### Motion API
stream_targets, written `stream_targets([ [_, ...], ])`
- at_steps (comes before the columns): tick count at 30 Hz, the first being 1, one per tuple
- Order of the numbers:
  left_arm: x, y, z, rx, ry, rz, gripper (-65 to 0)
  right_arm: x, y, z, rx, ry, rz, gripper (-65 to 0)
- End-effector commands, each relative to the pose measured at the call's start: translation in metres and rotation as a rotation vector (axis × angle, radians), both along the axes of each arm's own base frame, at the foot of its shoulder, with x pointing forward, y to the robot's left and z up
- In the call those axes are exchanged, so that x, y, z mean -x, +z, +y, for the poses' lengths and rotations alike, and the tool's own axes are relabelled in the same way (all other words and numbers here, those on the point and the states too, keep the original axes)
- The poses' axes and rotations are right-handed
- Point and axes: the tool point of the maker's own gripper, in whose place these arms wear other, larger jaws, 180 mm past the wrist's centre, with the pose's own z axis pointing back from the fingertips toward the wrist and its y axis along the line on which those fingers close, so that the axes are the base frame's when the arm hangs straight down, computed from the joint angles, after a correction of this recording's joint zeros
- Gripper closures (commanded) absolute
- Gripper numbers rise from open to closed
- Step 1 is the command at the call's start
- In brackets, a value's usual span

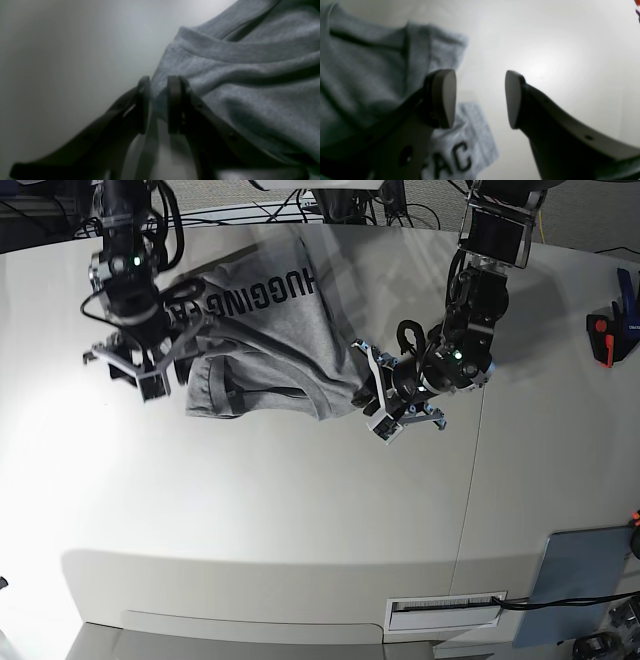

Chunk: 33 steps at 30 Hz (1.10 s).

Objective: Fold the T-shirt properly
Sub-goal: 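Grasp opposite sides of the bundle with both grippers, then pull the bundle edges outward with both grippers to square it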

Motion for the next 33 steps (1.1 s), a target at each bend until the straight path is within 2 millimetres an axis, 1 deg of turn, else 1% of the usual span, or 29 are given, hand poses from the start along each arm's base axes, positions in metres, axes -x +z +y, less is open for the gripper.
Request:
stream_targets([
  [1, -0.01, 0.015, -0.002, 0.025, 0.001, -0.045, -11.8, -0.009, 0.006, -0.004, 0.007, -0.003, -0.03, -31.0],
  [4, -0.01, 0.015, -0.002, 0.025, 0.001, -0.046, -11.8, -0.027, -0.004, -0.013, 0.003, -0.03, -0.015, -31.0],
  [5, -0.01, 0.015, -0.002, 0.026, 0.001, -0.046, -11.8, -0.033, -0.007, -0.013, -0.017, -0.034, -0.007, -31.0],
  [9, -0.01, 0.015, -0.002, 0.026, 0.001, -0.045, -11.8, -0.048, -0.022, -0.001, -0.14, -0.005, 0.059, -31.0],
  [13, -0.01, 0.015, -0.002, 0.025, 0.001, -0.045, -11.8, -0.054, -0.043, 0.001, -0.226, -0.027, 0.138, -30.8],
  [14, -0.01, 0.015, -0.002, 0.025, 0.001, -0.045, -11.8, -0.055, -0.046, 0.002, -0.24, -0.029, 0.151, -29.1],
  [15, -0.01, 0.015, -0.002, 0.025, 0.001, -0.045, -11.8, -0.057, -0.046, 0.003, -0.247, -0.024, 0.152, -25.2],
  [16, -0.01, 0.015, -0.002, 0.026, 0.001, -0.046, -11.8, -0.06, -0.044, 0.004, -0.25, -0.017, 0.143, -19.8],
  [18, -0.01, 0.015, -0.002, 0.026, 0.001, -0.046, -11.8, -0.07, -0.035, 0.005, -0.251, 0.001, 0.101, -7.3],
  [19, -0.01, 0.015, -0.002, 0.025, 0.001, -0.046, -11.8, -0.075, -0.029, 0.007, -0.252, 0.012, 0.079, -2.2],
  [20, -0.01, 0.015, -0.002, 0.026, 0.001, -0.045, -11.8, -0.08, -0.024, 0.007, -0.254, 0.018, 0.058, 0.0],
  [24, -0.009, 0.014, -0.002, 0.025, 0.001, -0.044, -11.8, -0.102, -0.001, 0.004, -0.229, 0.025, -0.031, 0.0],
  [26, -0.009, 0.014, -0.002, 0.026, 0.001, -0.042, -11.8, -0.111, 0.006, 0.002, -0.222, 0.024, -0.061, 0.0],
  [29, -0.007, 0.012, -0.002, 0.025, 0.001, -0.038, -11.8, -0.118, 0.004, -0.002, -0.225, 0.011, -0.047, 0.0],
  [31, -0.005, 0.01, -0.002, 0.024, 0.001, -0.033, -11.8, -0.115, -0.003, -0.004, -0.22, 0.0, -0.008, 0.0],
  [32, -0.004, 0.009, -0.002, 0.024, 0.001, -0.028, -11.8, -0.112, -0.007, -0.006, -0.213, -0.007, 0.02, -2.3],
  [33, -0.002, 0.007, -0.002, 0.024, 0.001, -0.024, -11.8, -0.108, -0.011, -0.008, -0.206, -0.012, 0.047, -8.9],
])
